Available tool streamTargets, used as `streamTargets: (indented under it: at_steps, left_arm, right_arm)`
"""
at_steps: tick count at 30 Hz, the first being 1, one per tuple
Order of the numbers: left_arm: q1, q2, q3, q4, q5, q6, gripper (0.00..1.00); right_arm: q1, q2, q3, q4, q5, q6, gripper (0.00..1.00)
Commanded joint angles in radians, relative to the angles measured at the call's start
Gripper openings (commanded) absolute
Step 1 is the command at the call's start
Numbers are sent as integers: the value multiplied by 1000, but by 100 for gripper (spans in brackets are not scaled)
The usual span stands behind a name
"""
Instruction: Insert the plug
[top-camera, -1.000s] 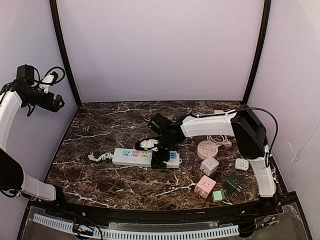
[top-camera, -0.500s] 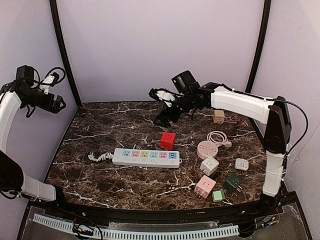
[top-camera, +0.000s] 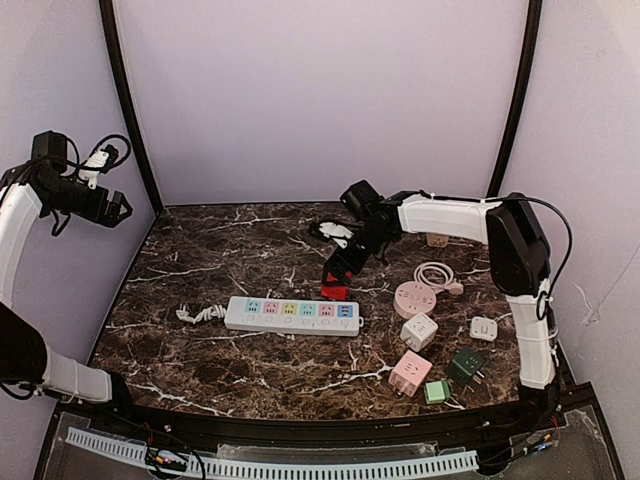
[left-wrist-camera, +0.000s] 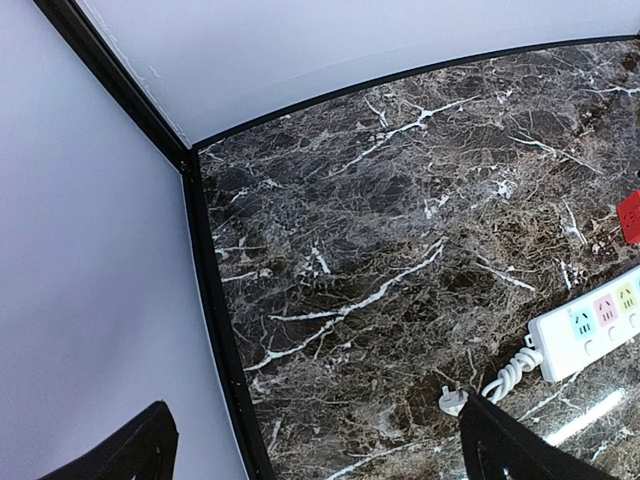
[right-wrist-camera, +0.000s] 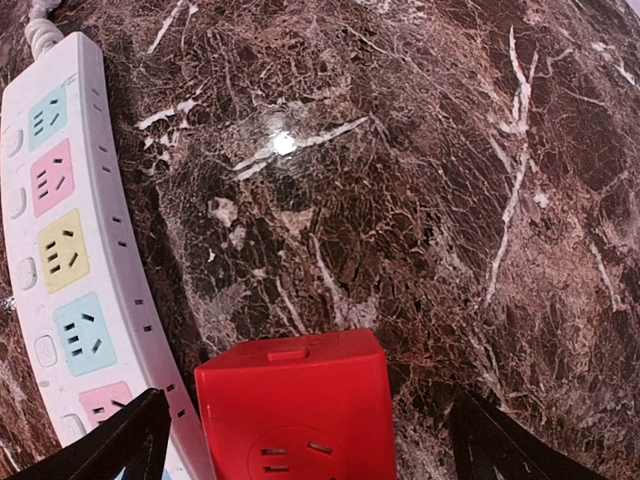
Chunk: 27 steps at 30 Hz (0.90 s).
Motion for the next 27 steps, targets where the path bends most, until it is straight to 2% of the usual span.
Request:
streamTargets:
  at_steps: [1, 11, 13, 16, 19, 22, 23, 26, 27]
  left_arm:
    - [-1, -16, -23, -34, 12, -5, 100]
    - [-1, -6, -18, -34, 20, -9, 100]
    - [-1, -6, -15, -34, 24, -11, 100]
    - [-1, -7, -10, -39, 33, -15, 100]
    - [-2, -5, 1, -48, 68, -26, 96]
    - [-24, 9, 30, -50, 125, -79, 92]
    - [-41, 28, 43, -55, 144, -92, 92]
    - [-214, 97, 172, -128, 130, -126, 96]
    - [-314, 147, 211, -148, 117, -127, 98]
  right_arm:
    - [-4, 23, -8, 33, -18, 3, 95]
    - [-3, 1, -94, 34, 47, -13, 81]
    - [-3, 1, -97, 36, 55, -12, 69]
    - [-4, -10, -94, 42, 57, -14, 38]
    - [-4, -63, -112, 89, 55, -18, 14]
    - [6, -181, -214, 259, 89, -19, 0]
    - [17, -239, -267, 363, 127, -22, 0]
    - [76, -383, -457, 737, 228, -39, 0]
    - [99, -412, -507, 869, 247, -44, 0]
